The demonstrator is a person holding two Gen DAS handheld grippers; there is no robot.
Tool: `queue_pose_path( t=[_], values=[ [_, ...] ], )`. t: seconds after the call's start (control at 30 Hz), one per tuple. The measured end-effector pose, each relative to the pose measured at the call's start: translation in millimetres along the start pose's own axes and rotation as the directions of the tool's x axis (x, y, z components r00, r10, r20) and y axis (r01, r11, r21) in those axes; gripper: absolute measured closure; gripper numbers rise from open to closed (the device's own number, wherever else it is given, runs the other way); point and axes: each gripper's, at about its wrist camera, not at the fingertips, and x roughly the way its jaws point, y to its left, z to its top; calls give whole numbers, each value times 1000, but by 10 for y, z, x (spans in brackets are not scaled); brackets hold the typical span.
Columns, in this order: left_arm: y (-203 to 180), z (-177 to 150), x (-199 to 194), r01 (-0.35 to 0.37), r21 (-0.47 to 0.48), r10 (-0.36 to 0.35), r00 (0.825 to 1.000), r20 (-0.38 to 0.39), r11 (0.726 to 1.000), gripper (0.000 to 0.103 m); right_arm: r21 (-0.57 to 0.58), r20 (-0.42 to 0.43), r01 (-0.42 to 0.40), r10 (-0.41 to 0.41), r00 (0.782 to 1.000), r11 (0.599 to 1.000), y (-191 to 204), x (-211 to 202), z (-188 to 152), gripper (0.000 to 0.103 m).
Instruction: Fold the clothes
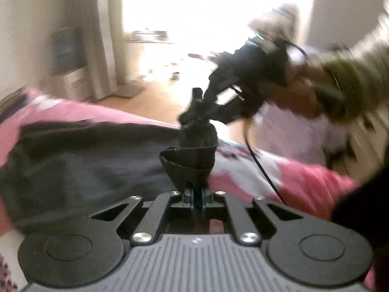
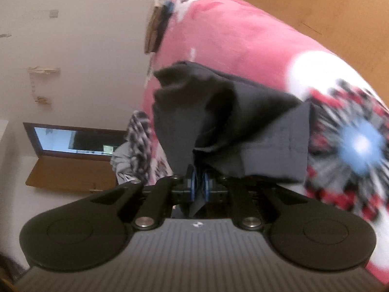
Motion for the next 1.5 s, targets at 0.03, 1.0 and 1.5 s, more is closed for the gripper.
queue_pose_path(
  t=[0.03, 1.0, 1.5],
  values=[
    [105, 28, -56, -24, -37, 24, 1000, 12, 999, 97, -4, 3, -9, 9, 1000, 1000, 45, 79, 72, 97],
    [2554, -164, -203, 84, -663, 143, 949, 281, 744, 97, -101, 37, -152, 156, 987, 983, 1008, 2028, 1136, 98],
    [3337, -1003, 5, 246, -873, 151, 930, 335, 422, 96, -198, -48, -25, 15, 999, 980, 1163, 2784, 1288, 58]
  ],
)
